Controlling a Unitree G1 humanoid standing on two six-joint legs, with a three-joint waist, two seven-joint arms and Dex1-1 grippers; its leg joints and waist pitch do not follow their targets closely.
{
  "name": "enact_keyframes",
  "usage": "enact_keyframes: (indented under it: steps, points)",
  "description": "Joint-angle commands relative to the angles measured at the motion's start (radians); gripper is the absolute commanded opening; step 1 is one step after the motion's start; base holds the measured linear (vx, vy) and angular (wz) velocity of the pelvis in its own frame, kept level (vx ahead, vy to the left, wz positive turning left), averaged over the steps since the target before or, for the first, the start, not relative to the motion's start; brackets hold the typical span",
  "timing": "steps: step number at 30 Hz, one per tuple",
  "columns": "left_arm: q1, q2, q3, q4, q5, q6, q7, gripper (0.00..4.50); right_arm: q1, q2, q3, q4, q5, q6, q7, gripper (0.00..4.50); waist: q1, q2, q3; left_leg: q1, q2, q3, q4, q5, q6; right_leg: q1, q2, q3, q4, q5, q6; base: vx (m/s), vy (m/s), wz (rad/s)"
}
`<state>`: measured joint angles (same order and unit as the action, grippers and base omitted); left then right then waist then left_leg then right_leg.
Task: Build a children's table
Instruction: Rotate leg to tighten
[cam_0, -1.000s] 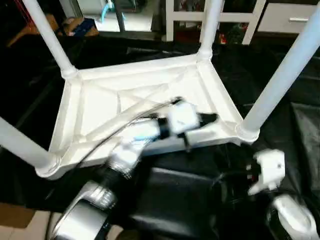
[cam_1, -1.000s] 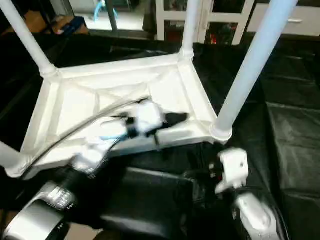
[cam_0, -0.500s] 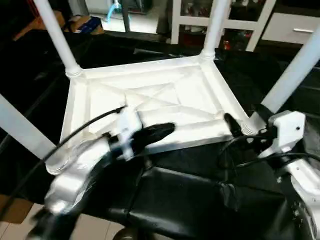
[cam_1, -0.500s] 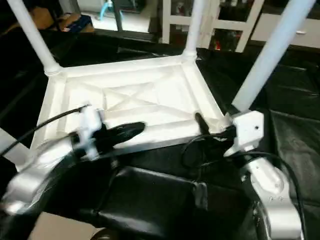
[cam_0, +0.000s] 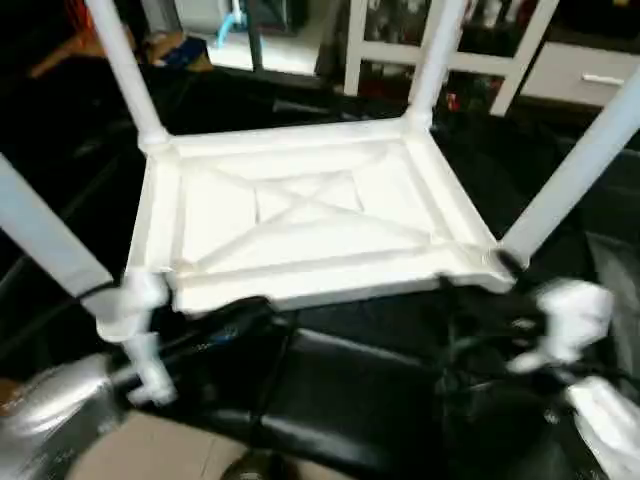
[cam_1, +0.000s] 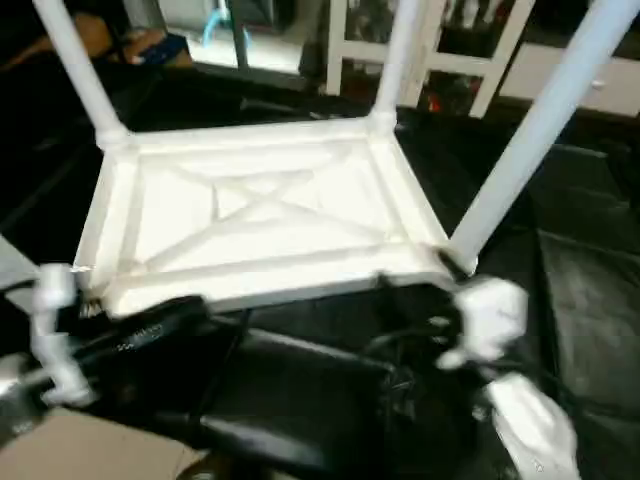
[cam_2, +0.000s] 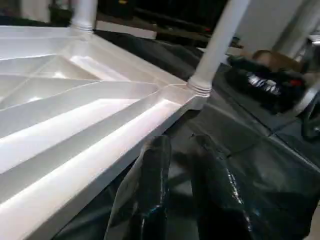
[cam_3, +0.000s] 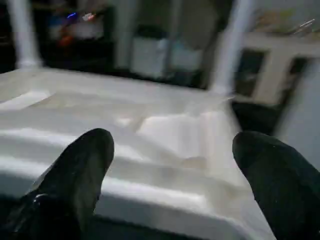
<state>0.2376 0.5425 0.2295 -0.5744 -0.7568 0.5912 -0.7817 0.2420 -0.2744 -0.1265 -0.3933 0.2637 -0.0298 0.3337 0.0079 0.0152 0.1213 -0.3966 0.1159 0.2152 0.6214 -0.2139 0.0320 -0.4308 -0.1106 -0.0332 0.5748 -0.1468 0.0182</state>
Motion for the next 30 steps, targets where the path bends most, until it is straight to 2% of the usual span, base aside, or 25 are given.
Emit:
enact_keyframes:
  steps: [1,2,4,5,7,8,9,10,11,12,13,14,15,16,17,19,21,22,23,24,27,28,29,30]
  points:
    - [0.043,0.022,0.085,-0.006,-0.019,0.018,-0.011,1.23,0.007,0.008,-0.059,-0.002,0.018,-0.026,-0.02,4.28,-0.003,-0.005,-0.039,0.033,0.1,-0.073,-0.136,-0.547,-0.08,0.013,-0.035,0.036,-0.076,-0.539,-0.079,0.0,0.0,0.0]
    - [0.054,0.025,0.101,-0.003,0.0,0.01,-0.004,1.23,0.006,0.009,-0.058,-0.002,0.025,-0.019,-0.019,4.28,-0.003,-0.002,-0.041,0.038,0.099,-0.074,-0.135,-0.562,-0.088,0.009,-0.035,0.037,-0.078,-0.549,-0.068,0.0,0.0,0.0]
    - [0.051,0.006,0.103,0.003,0.061,-0.023,0.055,1.23,0.007,0.009,-0.037,-0.008,0.041,0.018,-0.01,4.28,-0.006,-0.009,-0.038,0.04,0.099,-0.075,-0.136,-0.581,-0.09,0.006,-0.033,0.039,-0.086,-0.567,-0.046,0.0,0.0,0.0]
    - [0.045,-0.003,0.1,0.005,0.073,-0.029,0.083,1.23,0.007,0.009,-0.029,-0.009,0.043,0.033,-0.01,4.28,-0.006,-0.005,-0.036,0.041,0.099,-0.079,-0.137,-0.598,-0.096,0.006,-0.033,0.038,-0.087,-0.585,-0.038,0.0,0.0,0.0]
    - [-0.016,-0.056,0.049,0.034,0.174,-0.08,0.189,1.23,-0.005,0.01,0.007,-0.01,0.051,0.095,-0.009,4.28,-0.008,-0.003,-0.032,0.048,0.098,-0.083,-0.137,-0.637,-0.108,0.002,-0.03,0.034,-0.094,-0.624,-0.024,0.0,0.0,0.0]
    - [-0.054,-0.1,0.02,0.047,0.204,-0.093,0.258,1.23,-0.012,0.014,0.033,-0.008,0.035,0.1,-0.007,4.28,-0.006,0.002,-0.03,0.056,0.098,-0.084,-0.137,-0.664,-0.119,0.0,-0.026,0.031,-0.098,-0.631,-0.023,0.0,0.0,0.0]
    - [-0.079,-0.13,0.002,0.055,0.22,-0.1,0.304,1.23,-0.018,0.017,0.05,-0.007,0.023,0.1,-0.006,4.28,-0.007,0.004,-0.027,0.059,0.1,-0.085,-0.139,-0.685,-0.128,-0.001,-0.022,0.028,-0.099,-0.624,-0.027,0.0,0.0,0.0]
    - [-0.097,-0.161,-0.018,0.061,0.233,-0.111,0.337,1.23,-0.019,0.021,0.059,-0.006,0.013,0.105,-0.008,4.28,-0.011,0.0,-0.027,0.057,0.098,-0.09,-0.141,-0.705,-0.136,0.009,-0.021,0.022,-0.101,-0.619,-0.028,0.0,0.0,0.0]
    - [-0.093,-0.192,-0.055,0.067,0.261,-0.13,0.348,1.23,-0.01,0.03,0.07,-0.012,0.002,0.097,-0.012,4.28,-0.011,0.004,-0.025,0.052,0.101,-0.094,-0.145,-0.717,-0.143,0.014,-0.025,0.022,-0.1,-0.613,-0.033,0.0,0.0,0.0]
    - [-0.093,-0.194,-0.057,0.067,0.263,-0.131,0.348,1.23,-0.01,0.031,0.07,-0.013,0.002,0.097,-0.012,4.28,-0.012,0.002,-0.025,0.046,0.101,-0.099,-0.147,-0.721,-0.144,0.022,-0.03,0.022,-0.1,-0.617,-0.032,0.0,0.0,0.0]
    - [-0.08,-0.206,-0.076,0.08,0.297,-0.158,0.346,1.23,-0.008,0.041,0.065,-0.015,-0.002,0.083,-0.023,4.28,-0.012,0.01,-0.025,0.045,0.1,-0.1,-0.148,-0.728,-0.145,0.023,-0.031,0.021,-0.098,-0.619,-0.032,0.0,0.0,0.0]
    - [-0.066,-0.212,-0.078,0.091,0.319,-0.195,0.338,1.23,-0.013,0.049,0.048,-0.015,-0.006,0.069,-0.043,4.28,-0.016,0.004,-0.026,0.045,0.1,-0.101,-0.149,-0.735,-0.144,0.023,-0.03,0.021,-0.1,-0.627,-0.027,0.0,0.0,0.0]
    - [-0.066,-0.212,-0.078,0.091,0.319,-0.195,0.338,1.23,-0.013,0.049,0.048,-0.015,-0.006,0.069,-0.043,4.28,-0.017,0.008,-0.024,0.043,0.099,-0.105,-0.151,-0.736,-0.144,0.024,-0.031,0.02,-0.102,-0.627,-0.026,0.0,0.0,0.0]
    - [-0.06,-0.214,-0.076,0.094,0.324,-0.21,0.334,1.23,-0.015,0.051,0.04,-0.014,-0.009,0.064,-0.051,4.28,-0.023,0.006,-0.025,0.041,0.099,-0.108,-0.152,-0.74,-0.145,0.027,-0.031,0.019,-0.099,-0.614,-0.03,0.0,0.0,0.0]
    - [-0.049,-0.218,-0.049,0.087,0.297,-0.214,0.319,1.23,-0.032,0.057,0.002,-0.02,-0.009,0.038,-0.079,4.28,-0.025,0.008,-0.025,0.038,0.1,-0.11,-0.155,-0.745,-0.147,0.029,-0.032,0.02,-0.097,-0.602,-0.034,0.0,0.0,0.0]
    - [-0.03,-0.199,-0.032,0.076,0.268,-0.216,0.276,1.23,-0.053,0.056,-0.036,-0.025,-0.011,0.021,-0.107,4.28,-0.03,0.003,-0.024,0.043,0.099,-0.107,-0.153,-0.753,-0.144,0.022,-0.031,0.02,-0.101,-0.607,-0.037,0.0,0.0,0.0]
    - [-0.007,-0.175,-0.016,0.057,0.206,-0.173,0.234,1.23,-0.071,0.056,-0.067,-0.021,-0.006,0.007,-0.124,4.28,-0.033,0.005,-0.024,0.044,0.096,-0.105,-0.154,-0.755,-0.142,0.021,-0.029,0.019,-0.098,-0.605,-0.037,0.0,0.0,0.0]
    - [0.005,-0.162,-0.004,0.047,0.188,-0.157,0.226,1.23,-0.081,0.053,-0.083,-0.013,-0.003,-0.002,-0.127,4.28,-0.034,-0.002,-0.023,0.044,0.096,-0.102,-0.153,-0.757,-0.138,0.018,-0.028,0.019,-0.099,-0.61,-0.036,0.0,0.0,0.0]
    - [0.021,-0.146,0.021,0.038,0.169,-0.148,0.214,1.42,-0.09,0.047,-0.098,-0.002,-0.009,-0.01,-0.133,4.28,-0.031,-0.001,-0.023,0.049,0.094,-0.1,-0.151,-0.757,-0.137,0.014,-0.029,0.02,-0.101,-0.627,-0.033,0.0,0.0,0.0]
    - [0.027,-0.139,0.029,0.036,0.166,-0.151,0.21,1.42,-0.094,0.044,-0.104,0.003,-0.012,-0.013,-0.135,4.28,-0.031,-0.001,-0.024,0.052,0.092,-0.098,-0.146,-0.743,-0.132,0.009,-0.03,0.022,-0.107,-0.634,-0.031,0.0,0.0,0.0]
    - [0.044,-0.134,0.075,0.027,0.154,-0.173,0.216,1.59,-0.105,0.043,-0.12,0.02,0.01,-0.024,-0.13,4.28,-0.032,-0.009,-0.023,0.047,0.094,-0.098,-0.149,-0.718,-0.123,0.013,-0.031,0.023,-0.106,-0.629,-0.029,0.0,0.0,0.0]
    - [0.051,-0.135,0.083,0.023,0.156,-0.182,0.218,1.73,-0.11,0.042,-0.123,0.024,0.012,-0.029,-0.128,4.46,-0.028,-0.007,-0.023,0.053,0.094,-0.094,-0.147,-0.706,-0.121,0.008,-0.032,0.027,-0.108,-0.622,-0.031,0.0,0.0,0.0]
    - [0.059,-0.136,0.084,0.016,0.166,-0.189,0.225,1.86,-0.115,0.04,-0.123,0.027,0.012,-0.028,-0.128,4.5,-0.029,-0.016,-0.022,0.052,0.094,-0.092,-0.146,-0.685,-0.114,0.008,-0.033,0.029,-0.11,-0.615,-0.034,0.0,0.0,0.0]
    - [0.062,-0.145,0.085,0.01,0.176,-0.2,0.238,1.86,-0.122,0.039,-0.123,0.029,0.008,-0.025,-0.132,4.5,-0.028,-0.016,-0.024,0.049,0.096,-0.094,-0.146,-0.668,-0.112,0.013,-0.037,0.031,-0.107,-0.609,-0.037,0.0,0.0,0.0]
